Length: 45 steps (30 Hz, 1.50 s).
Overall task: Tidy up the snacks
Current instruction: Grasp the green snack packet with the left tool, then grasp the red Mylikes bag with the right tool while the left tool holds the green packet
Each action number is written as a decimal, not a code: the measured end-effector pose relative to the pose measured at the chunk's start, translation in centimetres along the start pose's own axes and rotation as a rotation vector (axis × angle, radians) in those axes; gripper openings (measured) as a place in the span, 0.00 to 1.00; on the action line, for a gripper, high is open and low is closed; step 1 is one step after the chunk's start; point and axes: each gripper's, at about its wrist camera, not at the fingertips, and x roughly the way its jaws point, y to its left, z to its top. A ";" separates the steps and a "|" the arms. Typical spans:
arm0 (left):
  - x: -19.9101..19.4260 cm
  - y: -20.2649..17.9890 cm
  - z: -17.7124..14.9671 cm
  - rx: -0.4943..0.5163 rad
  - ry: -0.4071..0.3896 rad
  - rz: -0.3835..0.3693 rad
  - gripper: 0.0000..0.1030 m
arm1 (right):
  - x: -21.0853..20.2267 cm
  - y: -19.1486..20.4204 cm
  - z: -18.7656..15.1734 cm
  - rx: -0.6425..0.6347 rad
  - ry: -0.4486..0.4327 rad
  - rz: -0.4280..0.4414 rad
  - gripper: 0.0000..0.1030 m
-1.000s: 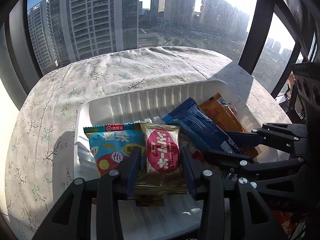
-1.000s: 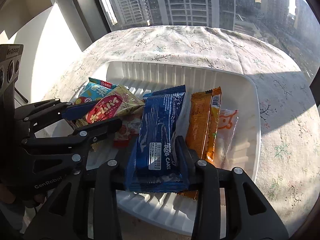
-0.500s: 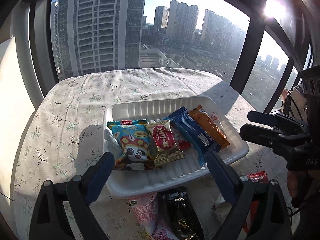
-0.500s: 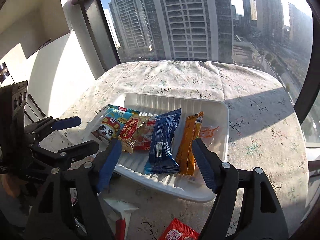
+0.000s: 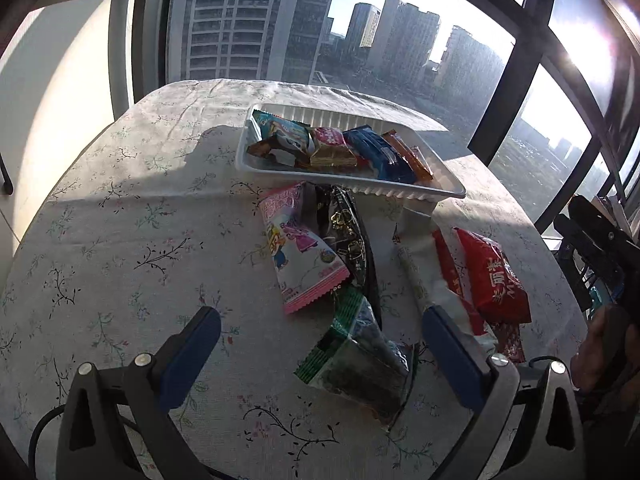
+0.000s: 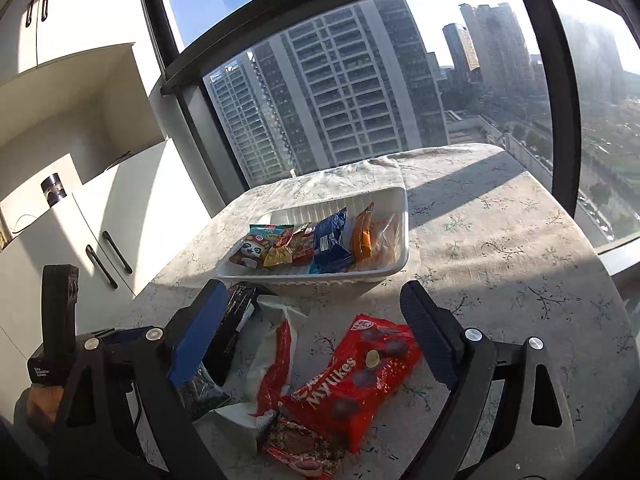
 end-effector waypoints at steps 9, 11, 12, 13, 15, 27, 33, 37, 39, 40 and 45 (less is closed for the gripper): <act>0.9 -1.8 -3.2 0.012 0.043 0.008 0.96 | -1.0 -1.0 -4.3 0.035 0.035 -0.006 0.86; 1.3 -1.7 -3.1 -0.004 0.063 0.000 0.95 | -0.7 -1.0 -4.9 0.039 0.043 -0.002 0.86; 1.3 -1.9 -3.1 0.003 0.062 0.008 0.95 | -0.5 -1.0 -5.0 0.042 0.052 -0.001 0.86; 1.4 -2.0 -3.1 0.008 0.064 0.013 0.93 | -0.4 -1.1 -5.0 0.051 0.061 0.004 0.86; 1.3 -2.1 -2.9 0.004 0.060 0.003 0.86 | -0.4 -1.3 -5.0 0.064 0.059 0.009 0.86; 1.7 -2.4 -2.3 0.012 0.049 -0.017 0.48 | -0.1 -1.7 -4.9 0.071 0.091 0.032 0.86; 1.5 -2.0 -2.2 0.003 0.048 -0.045 0.32 | -0.1 -1.6 -5.1 0.056 0.104 0.033 0.85; 1.1 -1.4 -2.4 -0.005 0.049 -0.065 0.25 | -0.3 -1.6 -5.3 0.044 0.112 0.024 0.85; 0.8 -1.0 -2.5 -0.007 0.051 -0.077 0.23 | -0.4 -1.7 -5.5 0.035 0.118 0.015 0.85; 0.6 -0.8 -2.6 -0.011 0.051 -0.085 0.22 | -0.4 -1.7 -5.5 0.031 0.120 0.011 0.85; -0.2 0.9 -3.2 -0.041 0.048 -0.108 0.22 | -0.3 -2.1 -5.3 0.028 0.140 -0.019 0.85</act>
